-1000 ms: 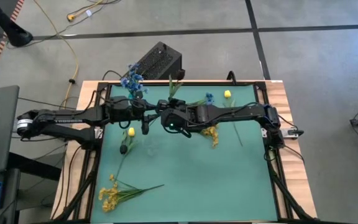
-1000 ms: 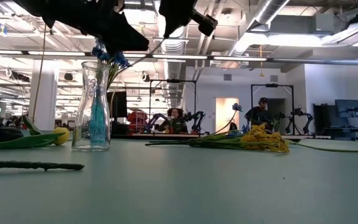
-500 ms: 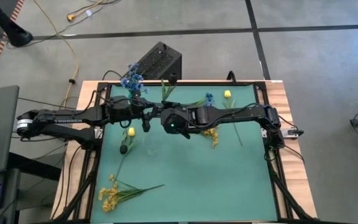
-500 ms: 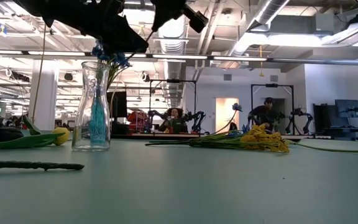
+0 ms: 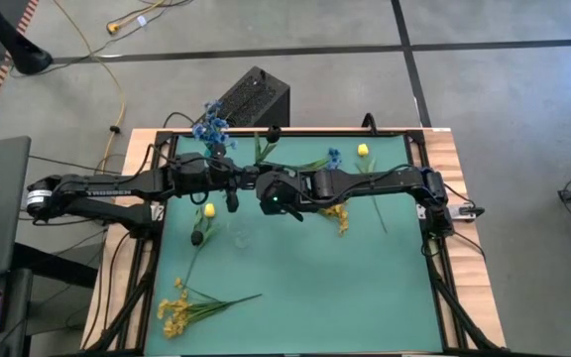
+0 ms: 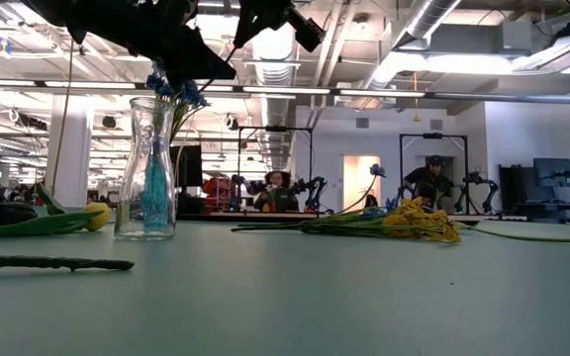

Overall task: Sort flowers into vase by color
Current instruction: Put the bottom black flower into the blue vase

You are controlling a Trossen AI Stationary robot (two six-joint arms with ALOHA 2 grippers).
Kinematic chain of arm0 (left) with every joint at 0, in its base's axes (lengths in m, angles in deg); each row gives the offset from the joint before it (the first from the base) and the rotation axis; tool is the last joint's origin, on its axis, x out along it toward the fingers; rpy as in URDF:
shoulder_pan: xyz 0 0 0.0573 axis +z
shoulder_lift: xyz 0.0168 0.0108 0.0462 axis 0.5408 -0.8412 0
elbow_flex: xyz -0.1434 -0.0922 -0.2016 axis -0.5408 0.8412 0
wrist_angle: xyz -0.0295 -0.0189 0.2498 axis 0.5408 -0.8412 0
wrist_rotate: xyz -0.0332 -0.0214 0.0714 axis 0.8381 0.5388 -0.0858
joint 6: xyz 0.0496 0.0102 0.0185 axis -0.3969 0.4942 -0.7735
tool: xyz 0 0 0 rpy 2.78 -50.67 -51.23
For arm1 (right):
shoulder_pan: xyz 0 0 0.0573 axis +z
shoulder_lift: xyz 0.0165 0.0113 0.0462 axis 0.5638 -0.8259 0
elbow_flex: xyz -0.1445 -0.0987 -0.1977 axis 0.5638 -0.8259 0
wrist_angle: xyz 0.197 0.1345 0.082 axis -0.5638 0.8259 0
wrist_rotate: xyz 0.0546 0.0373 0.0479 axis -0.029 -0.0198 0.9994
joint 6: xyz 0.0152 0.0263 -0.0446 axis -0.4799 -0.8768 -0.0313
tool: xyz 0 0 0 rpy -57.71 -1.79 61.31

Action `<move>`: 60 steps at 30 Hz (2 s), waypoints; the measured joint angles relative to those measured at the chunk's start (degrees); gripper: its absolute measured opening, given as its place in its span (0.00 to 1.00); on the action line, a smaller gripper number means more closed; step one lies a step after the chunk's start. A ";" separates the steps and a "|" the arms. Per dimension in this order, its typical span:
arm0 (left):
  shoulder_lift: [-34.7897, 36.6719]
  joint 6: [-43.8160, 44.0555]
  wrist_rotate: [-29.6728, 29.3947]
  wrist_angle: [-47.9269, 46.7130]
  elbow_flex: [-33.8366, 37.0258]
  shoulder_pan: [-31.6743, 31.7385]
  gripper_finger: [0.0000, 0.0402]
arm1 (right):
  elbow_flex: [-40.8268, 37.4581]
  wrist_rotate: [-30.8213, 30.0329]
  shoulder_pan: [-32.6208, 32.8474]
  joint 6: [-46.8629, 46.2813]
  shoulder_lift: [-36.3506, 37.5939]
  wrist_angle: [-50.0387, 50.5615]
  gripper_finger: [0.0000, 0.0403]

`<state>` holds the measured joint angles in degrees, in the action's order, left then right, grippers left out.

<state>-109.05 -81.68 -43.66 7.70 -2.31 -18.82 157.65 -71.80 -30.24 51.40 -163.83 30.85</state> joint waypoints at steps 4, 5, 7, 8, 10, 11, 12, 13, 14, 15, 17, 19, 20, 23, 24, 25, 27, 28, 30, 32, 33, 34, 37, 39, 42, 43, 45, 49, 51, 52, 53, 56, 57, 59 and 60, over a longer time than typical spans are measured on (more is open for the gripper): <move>0.00 -0.07 0.57 0.04 0.00 0.02 0.00 | 0.00 0.28 -0.29 -0.02 0.00 0.05 0.14; 0.00 -0.07 0.63 0.12 0.02 0.02 0.00 | 0.00 0.59 -0.48 -0.01 0.00 0.07 0.15; 0.00 -0.09 0.64 0.56 0.07 0.02 0.00 | 0.00 1.20 -0.78 -0.13 0.00 0.09 0.17; 0.00 -0.09 0.62 1.03 0.07 0.03 0.00 | 0.00 1.27 -0.94 -0.18 0.00 0.10 0.19; 0.25 -0.22 0.35 1.92 0.07 0.07 0.00 | 0.00 1.52 -1.28 -2.18 0.00 0.11 0.23; 0.55 -0.58 -0.29 1.88 0.07 0.07 0.00 | 0.00 1.59 -1.29 -4.26 0.00 0.12 0.26; 0.84 -1.14 -1.39 1.92 0.07 0.07 0.00 | 0.00 1.73 -1.29 -6.77 0.00 0.11 0.28; 1.28 -1.66 -2.81 1.87 0.07 0.03 0.00 | 0.00 2.16 -1.32 -9.56 0.00 0.11 0.31; 1.74 -2.01 -4.35 1.87 0.08 0.02 0.00 | 0.00 2.73 -1.33 -12.34 0.00 0.11 0.34; 2.33 -2.40 -6.14 2.02 0.07 0.02 0.00 | 0.00 3.20 -1.33 -14.68 0.00 0.29 0.37; 3.95 -3.16 -9.34 2.51 0.09 0.05 0.00 | 0.00 3.39 -1.21 -18.86 -0.06 1.58 0.42; 5.78 -3.66 -11.50 3.25 0.07 0.09 0.00 | 0.00 3.39 -0.93 -21.96 -0.09 3.27 0.47; 6.77 -4.13 -12.16 3.44 0.07 0.07 0.00 | 0.00 3.39 -0.72 -23.81 -0.09 4.23 0.49; 10.33 -5.63 -13.94 4.45 0.07 0.21 0.00 | 0.00 3.42 -0.57 -31.17 -0.09 6.84 0.52; 11.62 -6.01 -14.34 4.97 0.06 0.37 0.00 | 0.00 3.48 -0.57 -34.51 -0.09 7.97 0.53; 12.98 -6.30 -14.42 5.00 0.04 0.57 0.00 | 0.00 3.46 -0.57 -38.11 -0.09 9.50 0.53; 15.77 -7.13 -14.55 4.96 0.04 0.99 0.00 | 0.00 3.49 -0.94 -46.19 -0.09 13.35 0.53; 17.13 -7.60 -14.36 4.91 0.04 1.11 0.00 | 0.00 3.75 -1.26 -50.14 -0.09 16.03 0.53; 20.24 -8.36 -13.86 5.30 0.32 1.36 0.00 | 0.00 5.40 -2.25 -58.21 -0.09 22.07 0.52; 23.53 -9.40 -13.76 6.25 1.19 1.62 0.00 | 0.00 9.21 -3.70 -66.17 -0.09 28.42 0.51; 25.22 -9.74 -13.79 7.12 1.84 1.78 0.00 | -0.02 12.34 -4.59 -69.91 -0.09 31.24 0.51; 26.86 -9.95 -13.79 8.57 2.79 1.97 0.00 | -0.14 16.03 -5.56 -73.43 -0.09 33.36 0.50; 30.85 -10.22 -14.50 13.67 5.55 3.28 0.00 | -1.87 26.11 -8.45 -79.99 -0.07 34.94 0.47; 32.44 -10.97 -17.16 18.17 7.81 4.74 0.00 | -3.15 30.57 -10.02 -81.54 -0.09 34.85 0.45; 32.76 -11.69 -21.98 24.48 10.99 8.04 0.00 | -5.94 33.97 -11.41 -80.83 0.02 31.62 0.40; 32.49 -11.68 -22.93 26.00 11.96 9.43 0.00 | -6.99 34.70 -11.58 -80.25 0.02 30.34 0.39; 31.23 -10.24 -23.31 28.75 13.23 12.84 0.00 | -8.70 36.18 -11.72 -79.87 -0.11 28.62 0.36; 27.52 -5.26 -23.06 33.78 15.38 21.65 0.00 | -11.42 36.82 -11.34 -79.82 0.00 25.75 0.29; 25.44 -1.29 -21.88 33.96 15.56 26.39 0.00 | -12.78 37.20 -11.18 -79.85 0.00 25.45 0.25; 24.31 1.01 -20.64 34.00 15.56 28.73 0.00 | -13.57 37.31 -10.99 -79.84 0.00 25.07 0.23; 23.25 3.14 -19.10 34.07 15.56 30.86 0.00 | -14.44 37.31 -10.82 -79.84 0.00 24.77 0.21; 19.74 8.52 -14.47 35.16 15.56 36.04 0.00 | -16.83 37.51 -10.88 -80.16 0.00 24.91 0.12; 18.84 8.26 -14.14 35.78 15.56 36.83 0.00 | -17.71 37.59 -10.88 -80.47 0.00 24.54 0.09; 17.76 7.05 -15.20 37.60 15.59 36.65 0.00 | -19.55 37.69 -10.86 -80.71 0.00 23.64 0.04; 17.18 6.56 -15.39 38.86 15.53 36.20 0.00 | -20.26 38.32 -10.86 -80.98 -0.01 23.62 0.04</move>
<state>-91.87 -75.11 -59.04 46.57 13.22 17.37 137.38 -33.48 -41.10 -29.58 -163.84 54.48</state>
